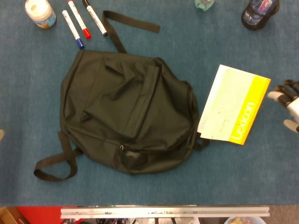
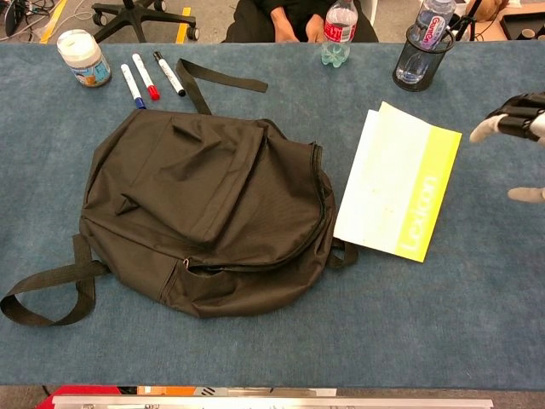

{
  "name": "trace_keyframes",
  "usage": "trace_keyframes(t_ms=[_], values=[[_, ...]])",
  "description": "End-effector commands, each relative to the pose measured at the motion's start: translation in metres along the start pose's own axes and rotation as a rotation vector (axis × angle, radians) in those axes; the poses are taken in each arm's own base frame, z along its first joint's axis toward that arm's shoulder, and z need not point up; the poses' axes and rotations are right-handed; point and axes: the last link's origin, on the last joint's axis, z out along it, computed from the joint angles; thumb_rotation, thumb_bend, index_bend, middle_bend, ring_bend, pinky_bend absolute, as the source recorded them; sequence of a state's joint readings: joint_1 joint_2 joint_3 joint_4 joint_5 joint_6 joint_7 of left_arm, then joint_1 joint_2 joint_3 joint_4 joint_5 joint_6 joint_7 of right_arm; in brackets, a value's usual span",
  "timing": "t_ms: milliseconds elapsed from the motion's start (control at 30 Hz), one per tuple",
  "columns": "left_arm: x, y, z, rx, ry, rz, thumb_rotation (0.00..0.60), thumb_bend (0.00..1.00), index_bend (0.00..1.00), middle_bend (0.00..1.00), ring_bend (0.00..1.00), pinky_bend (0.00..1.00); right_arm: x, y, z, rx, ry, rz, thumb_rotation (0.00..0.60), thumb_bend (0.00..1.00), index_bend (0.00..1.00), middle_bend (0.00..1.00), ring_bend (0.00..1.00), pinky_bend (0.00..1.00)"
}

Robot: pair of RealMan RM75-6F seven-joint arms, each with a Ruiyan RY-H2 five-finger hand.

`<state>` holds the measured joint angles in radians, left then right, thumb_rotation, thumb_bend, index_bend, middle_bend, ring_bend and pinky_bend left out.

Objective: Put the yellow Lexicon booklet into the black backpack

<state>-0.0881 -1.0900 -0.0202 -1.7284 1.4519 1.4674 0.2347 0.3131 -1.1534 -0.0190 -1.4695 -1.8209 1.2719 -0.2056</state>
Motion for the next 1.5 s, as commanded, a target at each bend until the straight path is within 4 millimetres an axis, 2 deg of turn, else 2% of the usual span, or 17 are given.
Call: trace_keyframes(t_ms=[33, 267, 700, 967, 1300, 1433, 1500], values=[[0.001, -0.003, -0.004, 0.012, -0.002, -0.006, 0.6, 0.1, 0.12, 0.12, 0.09, 0.08, -0.013, -0.011, 0.01, 0.079, -0.007, -0.057, 0.6, 0.0, 0.32, 0.33, 0.22, 0.28], [0.001, -0.007, -0.011, 0.023, -0.014, -0.017, 0.6, 0.1, 0.12, 0.12, 0.09, 0.08, -0.041, -0.024, 0.024, 0.173, 0.038, -0.12, 0.6, 0.0, 0.3, 0.3, 0.18, 0.2], [0.0, -0.007, -0.013, 0.021, -0.038, -0.035, 0.6, 0.1, 0.12, 0.12, 0.09, 0.08, -0.062, -0.032, 0.037, 0.198, 0.132, -0.171, 0.6, 0.0, 0.22, 0.21, 0.07, 0.01], [0.001, -0.007, -0.014, 0.015, -0.072, -0.053, 0.6, 0.1, 0.12, 0.12, 0.09, 0.08, -0.072, -0.034, 0.035, 0.206, 0.162, -0.192, 0.6, 0.0, 0.16, 0.15, 0.0, 0.0], [-0.001, -0.004, -0.013, 0.003, -0.12, -0.084, 0.6, 0.1, 0.12, 0.12, 0.1, 0.08, -0.086, -0.034, 0.041, 0.212, 0.18, -0.246, 0.6, 0.0, 0.02, 0.09, 0.0, 0.0], [0.0, -0.004, -0.012, 0.002, -0.124, -0.089, 0.6, 0.1, 0.12, 0.12, 0.1, 0.08, -0.087, -0.035, 0.047, 0.22, 0.203, -0.264, 0.6, 0.01, 0.01, 0.09, 0.0, 0.0], [-0.001, -0.004, -0.012, -0.001, -0.13, -0.094, 0.6, 0.1, 0.12, 0.12, 0.1, 0.08, -0.087, -0.037, 0.05, 0.238, 0.217, -0.271, 0.6, 0.05, 0.01, 0.09, 0.0, 0.0]])
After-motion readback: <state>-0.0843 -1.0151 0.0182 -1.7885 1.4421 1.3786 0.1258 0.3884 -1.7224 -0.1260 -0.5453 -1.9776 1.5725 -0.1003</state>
